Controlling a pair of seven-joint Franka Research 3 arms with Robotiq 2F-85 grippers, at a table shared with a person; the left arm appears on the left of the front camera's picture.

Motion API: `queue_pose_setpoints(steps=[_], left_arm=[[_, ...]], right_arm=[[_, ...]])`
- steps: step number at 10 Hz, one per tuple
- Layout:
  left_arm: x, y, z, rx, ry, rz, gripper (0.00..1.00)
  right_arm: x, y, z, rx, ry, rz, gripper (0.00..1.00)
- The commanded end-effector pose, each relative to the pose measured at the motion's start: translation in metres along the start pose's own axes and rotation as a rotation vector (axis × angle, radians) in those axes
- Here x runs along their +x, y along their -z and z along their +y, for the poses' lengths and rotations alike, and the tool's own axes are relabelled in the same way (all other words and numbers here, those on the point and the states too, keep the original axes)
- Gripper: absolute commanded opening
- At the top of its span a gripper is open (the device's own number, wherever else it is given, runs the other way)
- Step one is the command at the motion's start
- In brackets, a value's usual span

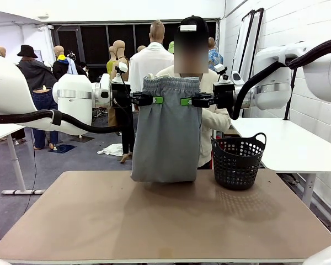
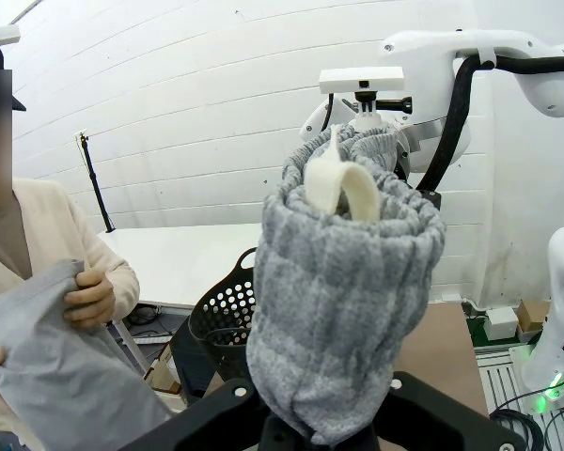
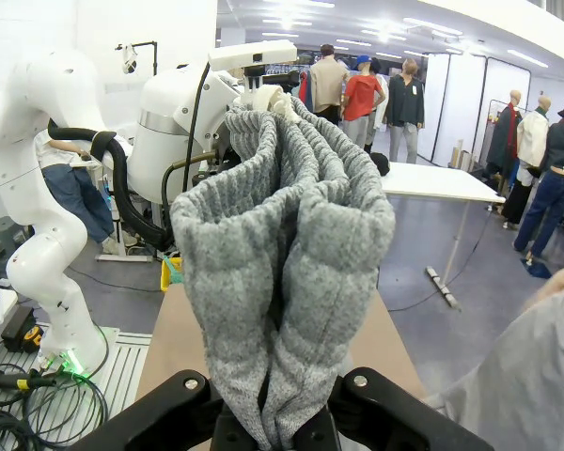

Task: Fold the training pants.
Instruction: Release the ends of the Training pants and then grab the overlapped ends.

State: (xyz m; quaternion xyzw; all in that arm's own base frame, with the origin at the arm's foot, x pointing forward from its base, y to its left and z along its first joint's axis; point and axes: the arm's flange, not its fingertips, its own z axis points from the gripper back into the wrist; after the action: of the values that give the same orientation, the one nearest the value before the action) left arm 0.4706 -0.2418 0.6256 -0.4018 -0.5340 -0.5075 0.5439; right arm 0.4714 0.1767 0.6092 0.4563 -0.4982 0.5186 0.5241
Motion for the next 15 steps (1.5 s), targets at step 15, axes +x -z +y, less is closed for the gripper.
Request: queue_pose_setpoints(steps=[15], left_arm=[[0.003,-0.0003,-0.0009,0.004,0.018,-0.013,0.0]], right_arm=[[0.0006,-0.0001,0.0008,0.013,0.001,-0.01,0.0]])
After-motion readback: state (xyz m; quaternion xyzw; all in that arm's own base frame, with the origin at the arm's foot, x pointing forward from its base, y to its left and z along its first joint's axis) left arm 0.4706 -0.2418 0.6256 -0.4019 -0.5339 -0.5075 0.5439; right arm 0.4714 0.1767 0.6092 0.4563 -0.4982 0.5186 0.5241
